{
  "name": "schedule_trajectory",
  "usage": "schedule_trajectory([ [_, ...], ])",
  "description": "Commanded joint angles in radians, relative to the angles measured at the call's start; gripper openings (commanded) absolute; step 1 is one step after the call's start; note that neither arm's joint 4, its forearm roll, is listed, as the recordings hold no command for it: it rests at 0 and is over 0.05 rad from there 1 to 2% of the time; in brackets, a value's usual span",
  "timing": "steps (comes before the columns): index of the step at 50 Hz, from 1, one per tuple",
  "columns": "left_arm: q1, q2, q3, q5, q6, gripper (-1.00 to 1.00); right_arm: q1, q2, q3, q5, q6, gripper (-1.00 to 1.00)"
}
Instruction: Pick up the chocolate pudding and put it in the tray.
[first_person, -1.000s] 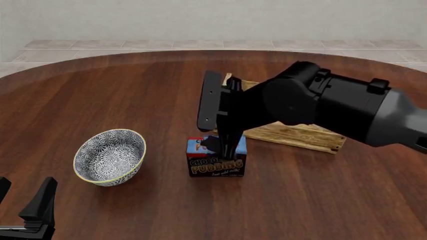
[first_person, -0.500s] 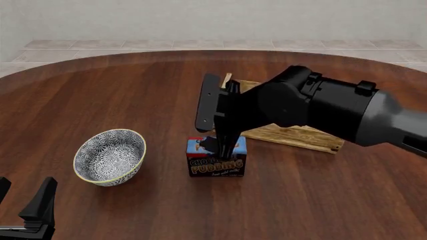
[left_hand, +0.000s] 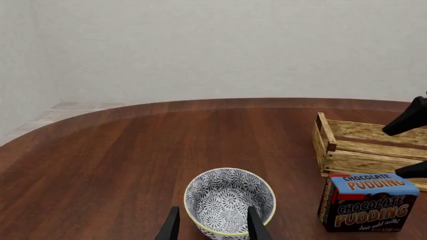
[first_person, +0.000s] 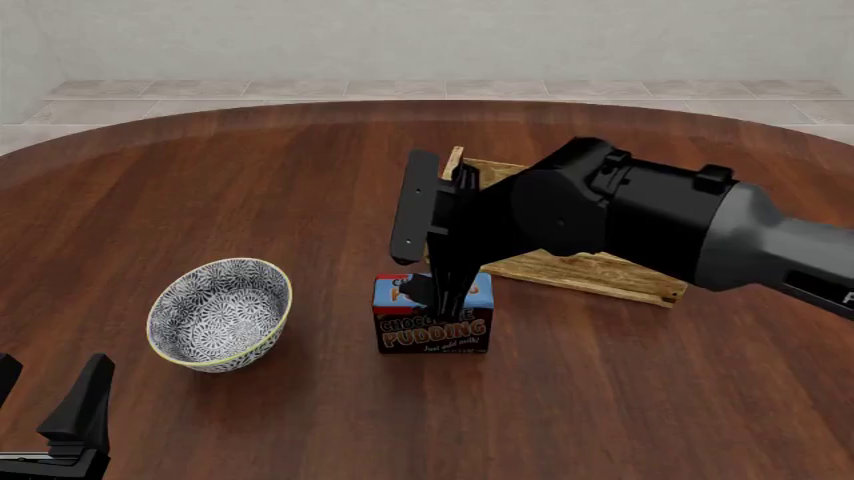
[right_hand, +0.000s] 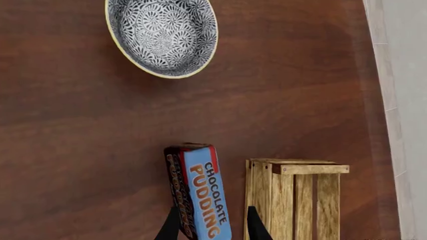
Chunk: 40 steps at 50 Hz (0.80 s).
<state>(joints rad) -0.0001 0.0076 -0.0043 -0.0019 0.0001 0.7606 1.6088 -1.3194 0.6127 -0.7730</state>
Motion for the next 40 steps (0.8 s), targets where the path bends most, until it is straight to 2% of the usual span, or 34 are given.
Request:
schedule_trajectory([
  [1, 0.0, 0.0, 0.0, 0.0, 0.0, 1.0, -0.011, 0.011, 0.001, -0.01, 0.002, 1.0],
  [40, 0.0, 0.0, 0.0, 0.0, 0.0, 1.0, -0.017, 0.043, -0.001, -0.033, 0.03, 1.0],
])
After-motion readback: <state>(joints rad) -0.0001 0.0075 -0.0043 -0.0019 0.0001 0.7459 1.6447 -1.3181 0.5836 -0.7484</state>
